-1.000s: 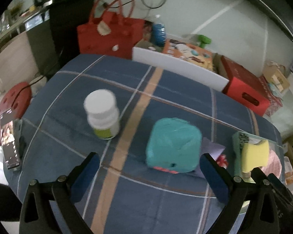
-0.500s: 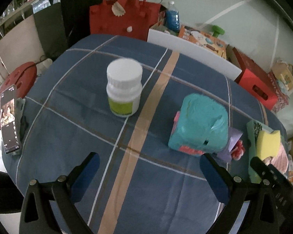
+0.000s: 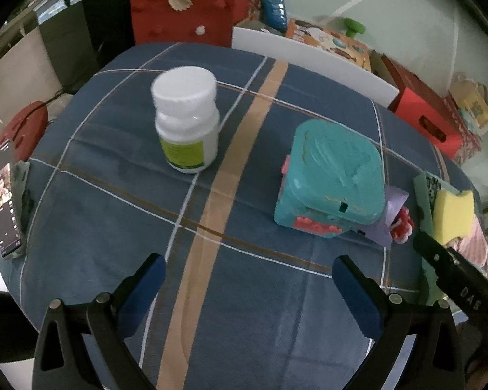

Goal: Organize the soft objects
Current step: 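Move both open tools back toward the red pipe-cleaner toy and purple pouch, then grasp the red pipe-cleaner toy with the right tool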

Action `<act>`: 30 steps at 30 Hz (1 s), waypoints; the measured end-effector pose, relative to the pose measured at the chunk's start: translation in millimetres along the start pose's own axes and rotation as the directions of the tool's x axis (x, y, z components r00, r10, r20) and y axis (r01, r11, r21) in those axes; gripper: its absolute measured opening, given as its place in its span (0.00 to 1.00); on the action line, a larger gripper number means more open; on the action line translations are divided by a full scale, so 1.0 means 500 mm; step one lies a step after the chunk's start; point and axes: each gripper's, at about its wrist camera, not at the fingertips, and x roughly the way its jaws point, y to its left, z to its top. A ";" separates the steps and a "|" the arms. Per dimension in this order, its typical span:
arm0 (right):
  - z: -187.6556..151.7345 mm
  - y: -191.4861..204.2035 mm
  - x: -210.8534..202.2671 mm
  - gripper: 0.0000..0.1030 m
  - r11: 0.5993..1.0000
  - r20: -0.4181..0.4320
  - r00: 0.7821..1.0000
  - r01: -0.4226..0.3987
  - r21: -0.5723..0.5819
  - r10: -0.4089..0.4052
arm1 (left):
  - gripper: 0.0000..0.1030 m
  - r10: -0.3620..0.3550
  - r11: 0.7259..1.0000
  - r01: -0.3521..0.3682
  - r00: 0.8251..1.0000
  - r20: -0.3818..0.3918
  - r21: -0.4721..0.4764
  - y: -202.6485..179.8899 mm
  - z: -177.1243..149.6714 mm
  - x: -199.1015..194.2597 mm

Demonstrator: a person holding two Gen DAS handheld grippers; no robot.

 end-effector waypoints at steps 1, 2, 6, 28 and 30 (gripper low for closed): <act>0.001 -0.001 0.004 0.83 1.000 0.000 1.000 -0.001 -0.001 0.001 | 1.00 0.002 1.000 -0.002 1.000 -0.003 0.008 -0.005 -0.001 0.003; 0.001 -0.003 0.006 0.83 1.000 0.001 1.000 0.000 -0.003 0.000 | 1.00 0.008 1.000 -0.008 1.000 -0.006 0.017 -0.011 -0.001 0.008; 0.005 -0.008 0.022 0.83 1.000 -0.002 1.000 0.022 -0.010 -0.022 | 1.00 0.027 0.999 -0.026 0.999 -0.019 0.033 -0.024 -0.001 0.026; 0.017 0.005 0.105 0.62 0.994 -0.021 0.999 0.044 -0.097 -0.047 | 1.00 0.056 0.997 -0.053 0.997 -0.056 0.050 -0.036 -0.001 0.071; 0.019 0.007 0.108 0.61 0.994 -0.016 0.999 0.037 -0.099 -0.039 | 1.00 0.057 0.997 -0.054 0.997 -0.056 0.052 -0.037 -0.003 0.069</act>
